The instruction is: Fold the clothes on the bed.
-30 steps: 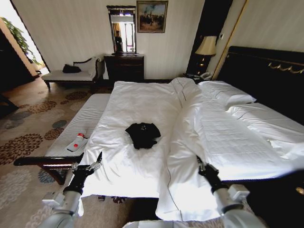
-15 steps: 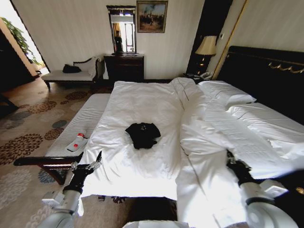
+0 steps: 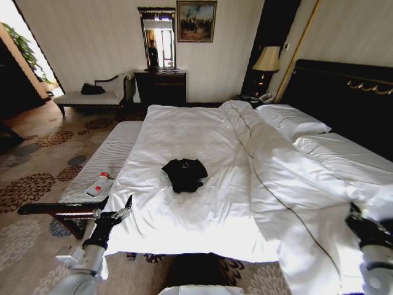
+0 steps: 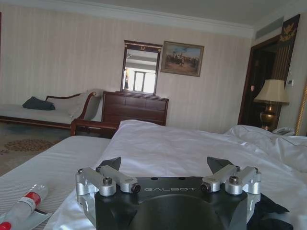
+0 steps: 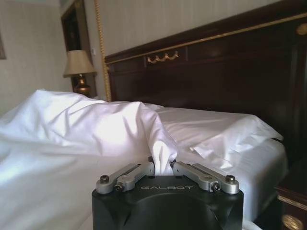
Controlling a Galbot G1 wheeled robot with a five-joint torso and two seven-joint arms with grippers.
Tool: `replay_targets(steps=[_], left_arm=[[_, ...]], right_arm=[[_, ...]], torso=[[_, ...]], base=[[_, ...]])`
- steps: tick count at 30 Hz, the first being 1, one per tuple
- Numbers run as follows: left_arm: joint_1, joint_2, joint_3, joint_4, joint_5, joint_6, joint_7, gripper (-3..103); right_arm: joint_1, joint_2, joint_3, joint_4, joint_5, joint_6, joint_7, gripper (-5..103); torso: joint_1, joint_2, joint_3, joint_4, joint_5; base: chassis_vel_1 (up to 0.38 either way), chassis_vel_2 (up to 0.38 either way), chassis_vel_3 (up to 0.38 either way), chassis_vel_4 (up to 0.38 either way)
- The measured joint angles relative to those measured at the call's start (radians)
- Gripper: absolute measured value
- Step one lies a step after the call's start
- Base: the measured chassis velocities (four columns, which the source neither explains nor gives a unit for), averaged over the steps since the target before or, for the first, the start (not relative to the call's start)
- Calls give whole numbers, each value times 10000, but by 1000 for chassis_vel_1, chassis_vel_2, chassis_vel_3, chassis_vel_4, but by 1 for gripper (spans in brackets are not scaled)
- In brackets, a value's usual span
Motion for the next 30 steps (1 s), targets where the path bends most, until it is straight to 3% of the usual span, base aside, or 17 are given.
replay_targets(steps=[14,30], left_arm=[[-21,-35,14,72,21,7,-11,100],[-30,-36,65,21,70,87,-107,100]], right_arm=[[389,-298,1035,-2138,-289,188,76,1],[960,-1747,1764,-5000,-1118,672,43,1]], torso=[[-1,0,0,2,0],[1,-2,2,13,3]], base=[[0,0,0,0],[0,0,0,0]])
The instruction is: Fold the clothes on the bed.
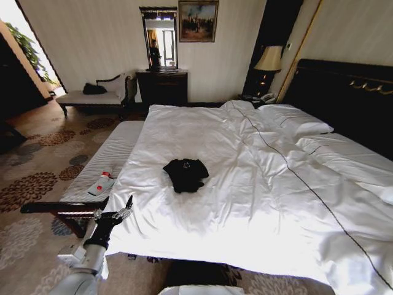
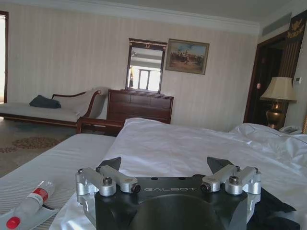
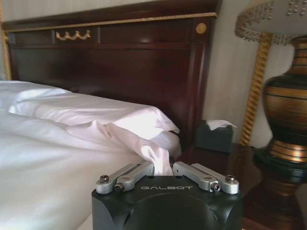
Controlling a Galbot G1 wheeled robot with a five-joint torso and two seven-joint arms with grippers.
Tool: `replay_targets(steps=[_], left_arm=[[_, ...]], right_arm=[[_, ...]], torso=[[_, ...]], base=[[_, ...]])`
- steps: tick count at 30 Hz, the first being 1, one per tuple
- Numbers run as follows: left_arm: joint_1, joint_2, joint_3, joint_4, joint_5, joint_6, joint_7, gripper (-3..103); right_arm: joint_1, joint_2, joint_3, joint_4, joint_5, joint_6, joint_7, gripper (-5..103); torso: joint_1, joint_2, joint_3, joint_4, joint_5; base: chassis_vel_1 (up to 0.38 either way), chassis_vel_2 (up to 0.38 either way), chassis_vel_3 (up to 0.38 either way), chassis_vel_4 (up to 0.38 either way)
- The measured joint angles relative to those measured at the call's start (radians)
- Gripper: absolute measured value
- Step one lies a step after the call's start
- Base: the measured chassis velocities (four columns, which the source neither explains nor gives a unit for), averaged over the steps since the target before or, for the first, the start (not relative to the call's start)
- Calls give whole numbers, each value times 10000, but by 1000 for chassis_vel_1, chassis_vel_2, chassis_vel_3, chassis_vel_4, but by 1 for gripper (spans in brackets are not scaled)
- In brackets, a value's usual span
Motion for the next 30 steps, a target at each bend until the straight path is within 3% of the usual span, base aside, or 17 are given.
replay_targets(steps=[7,10,18,30], left_arm=[[5,-15,58,2,65,1,-6,100],[20,-41,51,-52,88,15,-17,100],[162,-135,-114,-97,57,-15,-8,100],[189,-241,-69,-101,118,-52,16,100]], right_arm=[[131,-244,113,-806,-373,412,-130,1],[482,-570,-97,-1473,-570,905,-134,1],[987,-1156,-253,-2741,-579,1316,-72,1],[1284,-1496,-442,-4121,-529,1965,-154,1]], torso=[[0,0,-1,-8,-1],[-1,0,-1,-15,-7],[0,0,-1,-10,-5],[0,0,-1,-5,-3]], base=[[0,0,0,0],[0,0,0,0],[0,0,0,0],[0,0,0,0]])
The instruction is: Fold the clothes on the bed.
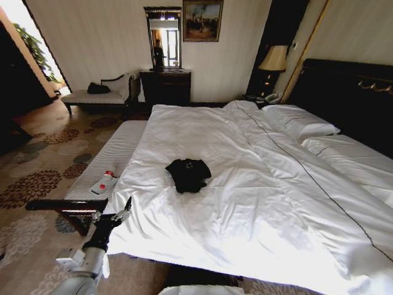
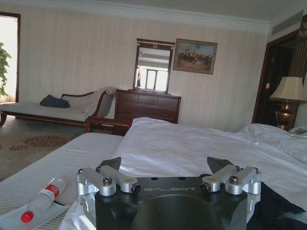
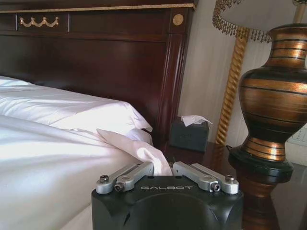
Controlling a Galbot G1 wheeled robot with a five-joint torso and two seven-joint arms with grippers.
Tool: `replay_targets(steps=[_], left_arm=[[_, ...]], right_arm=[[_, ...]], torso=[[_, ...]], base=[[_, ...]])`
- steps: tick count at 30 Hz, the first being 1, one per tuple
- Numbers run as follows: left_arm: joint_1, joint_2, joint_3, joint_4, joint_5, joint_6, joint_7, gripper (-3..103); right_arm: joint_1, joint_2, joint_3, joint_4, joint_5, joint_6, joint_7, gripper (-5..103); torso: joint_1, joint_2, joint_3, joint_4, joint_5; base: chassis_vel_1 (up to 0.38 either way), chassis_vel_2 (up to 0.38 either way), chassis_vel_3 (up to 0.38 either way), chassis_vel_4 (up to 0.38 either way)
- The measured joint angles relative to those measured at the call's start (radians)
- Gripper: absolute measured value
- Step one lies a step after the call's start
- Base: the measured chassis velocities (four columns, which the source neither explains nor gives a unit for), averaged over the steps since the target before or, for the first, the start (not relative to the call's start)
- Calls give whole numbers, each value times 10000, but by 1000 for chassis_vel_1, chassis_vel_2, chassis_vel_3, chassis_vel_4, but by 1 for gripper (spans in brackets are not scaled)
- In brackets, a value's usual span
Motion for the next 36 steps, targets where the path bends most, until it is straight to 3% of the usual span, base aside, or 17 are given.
replay_targets(steps=[13,14,18,21,23,25,28,32,36], left_arm=[[62,-74,-26,0,1,-27,26,100],[63,-74,-26,0,2,-29,27,100],[61,-47,-25,0,3,-30,27,100],[60,-21,-25,-2,3,-30,30,100],[58,-15,-23,-7,8,-30,29,100],[56,-15,-21,-10,9,-30,29,100],[51,-30,0,-11,22,-31,28,100],[51,-56,29,-11,65,-31,28,100],[49,-78,117,-21,165,-31,23,100]], right_arm=[[1,76,-11,-348,-55,88,-41,-2],[-47,138,-7,-260,-51,85,-36,1],[-167,325,64,150,14,21,1,17],[-247,459,83,514,77,-1,-16,28],[-344,600,93,929,142,-4,-100,38],[-382,643,105,1060,160,-4,-123,38],[-577,856,149,1638,264,11,-195,55],[-828,1143,153,2388,361,57,-285,66],[-1405,2213,-364,3987,211,176,-338,82]], torso=[[-1,1,0,-4,-4],[-2,2,0,-29,-12],[-5,4,-2,-53,-17],[-7,5,-2,-43,-13],[-7,5,-2,-9,-6],[-6,4,-1,-5,-6],[-2,2,0,-8,-6],[-3,2,0,-9,-5],[-4,2,-1,-9,-2]], base=[[0,0,0,0],[0,0,0,0],[-30,-26,-35,-17],[-53,-42,-72,-29],[0,0,0,0],[0,0,0,0],[0,0,0,0],[0,0,0,0],[0,0,0,0]])
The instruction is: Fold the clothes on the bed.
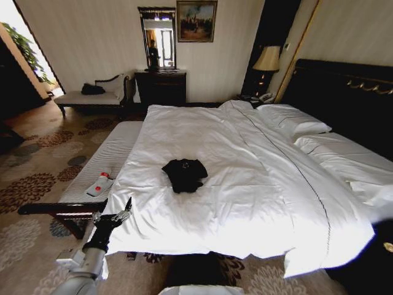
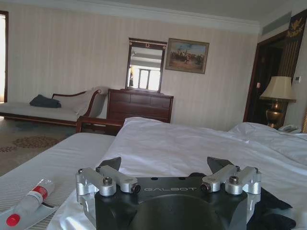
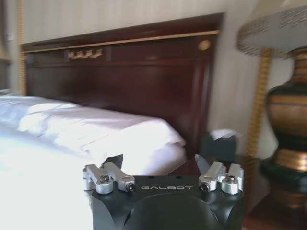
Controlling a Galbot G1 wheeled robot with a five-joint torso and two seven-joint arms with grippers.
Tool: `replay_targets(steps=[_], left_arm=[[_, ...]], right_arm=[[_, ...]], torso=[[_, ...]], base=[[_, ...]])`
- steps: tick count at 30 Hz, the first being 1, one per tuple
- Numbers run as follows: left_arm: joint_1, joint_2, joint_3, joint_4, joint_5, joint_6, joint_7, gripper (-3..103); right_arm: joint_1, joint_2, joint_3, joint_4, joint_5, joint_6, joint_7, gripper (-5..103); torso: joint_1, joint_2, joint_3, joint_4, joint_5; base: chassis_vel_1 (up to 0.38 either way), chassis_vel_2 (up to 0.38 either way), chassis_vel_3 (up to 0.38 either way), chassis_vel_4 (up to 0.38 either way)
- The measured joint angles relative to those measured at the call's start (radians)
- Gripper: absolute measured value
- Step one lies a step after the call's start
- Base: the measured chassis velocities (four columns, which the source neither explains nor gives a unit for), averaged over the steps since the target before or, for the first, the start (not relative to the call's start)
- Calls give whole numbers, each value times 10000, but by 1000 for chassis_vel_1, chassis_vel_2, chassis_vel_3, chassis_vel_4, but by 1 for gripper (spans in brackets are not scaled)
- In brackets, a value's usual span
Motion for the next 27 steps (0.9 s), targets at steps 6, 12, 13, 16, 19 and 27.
replay_targets(steps=[6,12,13,16,19,27], left_arm=[[38,-5,-13,-103,20,1,-17,100],[147,-44,-99,-145,23,-11,-6,100],[146,-50,-90,-145,32,-12,-5,100],[127,-67,-46,-146,57,-12,-4,100],[117,-81,-31,-150,68,-12,-4,100],[124,-33,-66,-134,57,-15,-5,100]], right_arm=[[-174,955,-650,1282,-270,32,40,97],[-703,1684,-1622,3171,-609,448,-107,100],[-758,1761,-1743,3381,-728,493,-138,100],[-818,1944,-2043,3724,-1085,843,-335,100],[-791,2068,-2289,3784,-1448,1203,-529,100],[-948,2131,-2636,3768,-1492,1357,-625,100]], torso=[[1,-1,1,3,-1],[1,-1,0,2,-4],[1,0,1,3,-5],[1,-1,1,3,-4],[2,-2,1,2,-3],[0,0,0,0,-2]], base=[[0,0,0,0],[0,0,0,0],[0,0,0,0],[0,0,0,0],[0,0,0,0],[-8,9,6,-9]])
